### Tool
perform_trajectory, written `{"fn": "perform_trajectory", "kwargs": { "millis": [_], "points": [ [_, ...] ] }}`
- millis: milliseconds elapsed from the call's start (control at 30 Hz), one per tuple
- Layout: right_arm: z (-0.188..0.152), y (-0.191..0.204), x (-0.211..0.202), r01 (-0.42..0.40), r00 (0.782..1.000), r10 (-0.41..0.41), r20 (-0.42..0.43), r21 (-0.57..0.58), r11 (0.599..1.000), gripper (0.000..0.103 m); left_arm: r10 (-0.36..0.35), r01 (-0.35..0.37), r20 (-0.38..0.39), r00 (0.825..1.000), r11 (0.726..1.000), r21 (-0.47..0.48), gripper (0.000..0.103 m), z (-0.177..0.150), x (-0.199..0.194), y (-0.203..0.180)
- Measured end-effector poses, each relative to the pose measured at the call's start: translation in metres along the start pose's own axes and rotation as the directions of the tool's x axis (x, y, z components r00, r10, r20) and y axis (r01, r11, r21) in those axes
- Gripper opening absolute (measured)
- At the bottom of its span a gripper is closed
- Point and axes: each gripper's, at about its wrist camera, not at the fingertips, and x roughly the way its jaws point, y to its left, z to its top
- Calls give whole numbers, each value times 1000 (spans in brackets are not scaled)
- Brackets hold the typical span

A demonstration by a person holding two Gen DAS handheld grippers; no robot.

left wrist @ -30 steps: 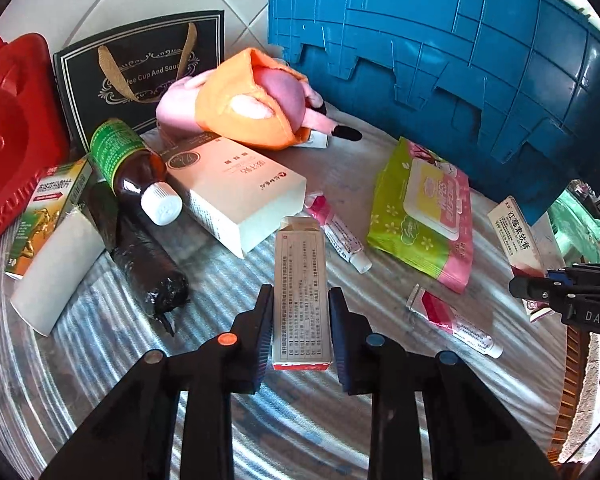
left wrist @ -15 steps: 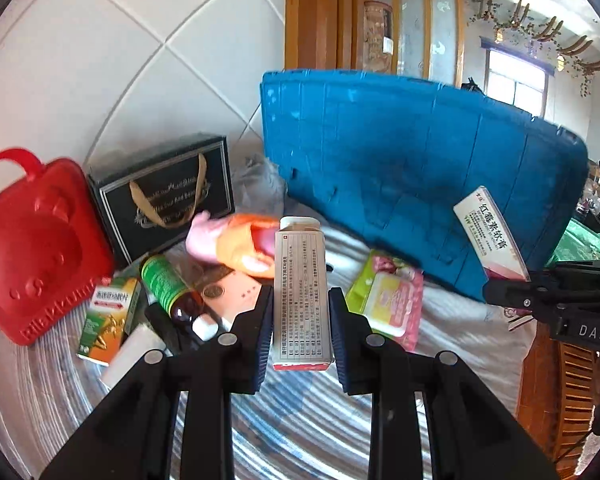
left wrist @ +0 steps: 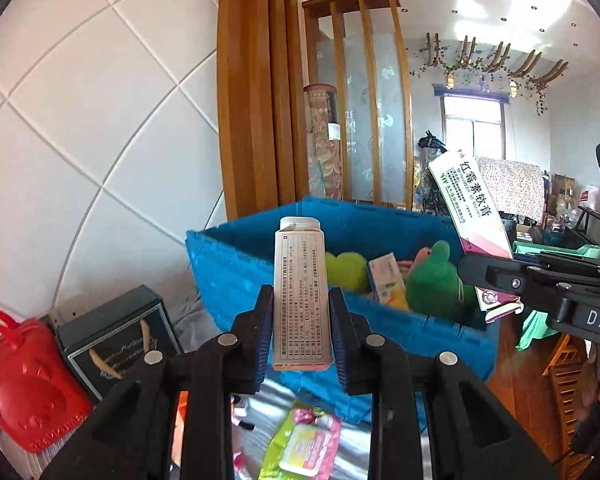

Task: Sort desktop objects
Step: 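Lift both boxes over the blue bin and open both tools to release them, then move both tools back toward the bottle and plush pig on the table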

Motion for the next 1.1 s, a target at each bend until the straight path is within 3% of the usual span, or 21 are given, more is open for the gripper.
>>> {"fn": "perform_trajectory", "kwargs": {
  "millis": [167,367,500,533,600,633,667,767,1100],
  "points": [
    [40,-56,7,51,997,-51,49,20,999,18,-32,32,9,999,999,17,26,46,51,-41],
    [68,-120,29,54,998,-55,30,43,998,20,-33,33,-38,999,999,4,26,71,103,-71],
    [79,-147,42,35,999,-37,17,66,997,28,64,-60,-63,996,996,61,32,80,120,-89],
    [78,-151,41,31,999,-33,26,67,997,33,82,-79,-62,995,995,59,36,80,119,-91],
    [75,-158,38,34,998,-37,44,64,997,57,121,-120,-45,992,992,31,64,80,117,-90],
    [73,-161,37,39,998,-43,51,65,997,75,143,-143,-39,989,990,10,72,79,116,-88],
    [71,-163,36,39,997,-43,58,69,997,81,152,-153,-35,988,988,-17,80,79,116,-85],
    [67,-168,38,15,998,-19,55,75,997,81,150,-152,-45,988,986,-62,80,80,115,-77],
    [55,-172,44,-22,999,18,44,90,996,81,271,-274,-57,961,961,-50,80,62,102,-74]
  ]
}}
